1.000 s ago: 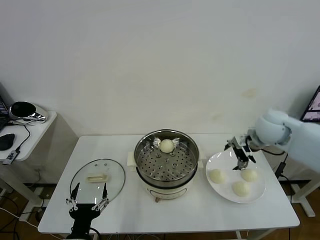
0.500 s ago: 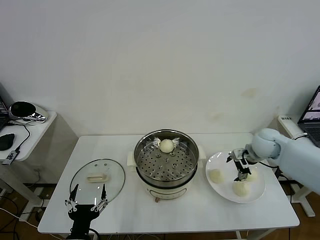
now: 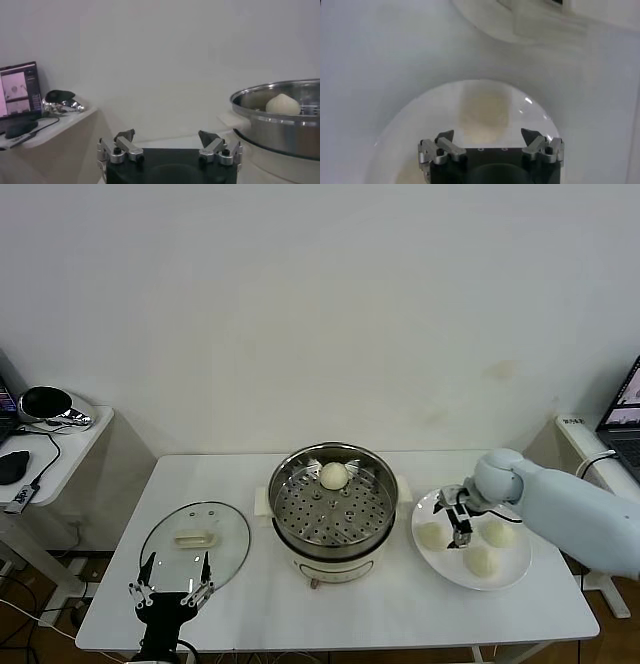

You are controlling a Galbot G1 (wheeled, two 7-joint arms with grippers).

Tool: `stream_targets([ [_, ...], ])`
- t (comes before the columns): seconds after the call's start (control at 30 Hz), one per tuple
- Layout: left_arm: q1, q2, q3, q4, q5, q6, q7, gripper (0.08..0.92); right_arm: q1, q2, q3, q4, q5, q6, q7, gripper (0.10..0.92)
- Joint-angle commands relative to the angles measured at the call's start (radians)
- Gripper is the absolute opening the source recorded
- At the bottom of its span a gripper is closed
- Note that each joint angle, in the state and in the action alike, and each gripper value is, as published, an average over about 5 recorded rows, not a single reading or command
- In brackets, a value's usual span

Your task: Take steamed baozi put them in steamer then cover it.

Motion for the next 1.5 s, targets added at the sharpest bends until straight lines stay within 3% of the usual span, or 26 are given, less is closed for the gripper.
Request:
stream_targets([
  [0.03, -0.001, 0.000, 0.001, 0.002, -0.001, 0.000, 0.000, 0.823, -0.017, 0.045, 0.011, -0.041, -0.005, -0.001, 0.000, 0.822],
  [0.4, -0.002, 0.000, 0.003, 0.003, -0.001, 0.000, -0.001, 0.823, -0.032, 0.044, 0.021, -0.046, -0.010, -0.015, -0.013, 0.639],
  [0.53, 0.000, -0.001, 0.003, -0.001, -0.001, 0.000, -0.001, 0.823, -0.033, 0.042, 0.029, -0.045, -0.011, -0.012, -0.020, 0.607],
  [0.83, -0.001, 0.002, 0.003, -0.009, -0.002, 0.000, -0.002, 0.823, 0.089, -0.057, 0.005, 0.035, 0.047, -0.027, -0.051, 0.594],
  [1.13, -0.005, 0.010, 0.014, -0.020, -0.005, 0.001, -0.001, 0.823, 0.550, -0.207, -0.276, 0.229, 0.236, -0.097, -0.085, 0.602],
  [1.3, -0.009, 0.017, 0.017, -0.023, -0.014, 0.000, -0.001, 0.823, 0.830, -0.185, -0.454, 0.313, 0.345, -0.144, -0.080, 0.602],
  [1.5, -0.014, 0.020, 0.022, -0.024, -0.017, -0.002, -0.001, 0.823, 0.928, -0.054, -0.496, 0.353, 0.493, -0.234, -0.031, 0.608],
])
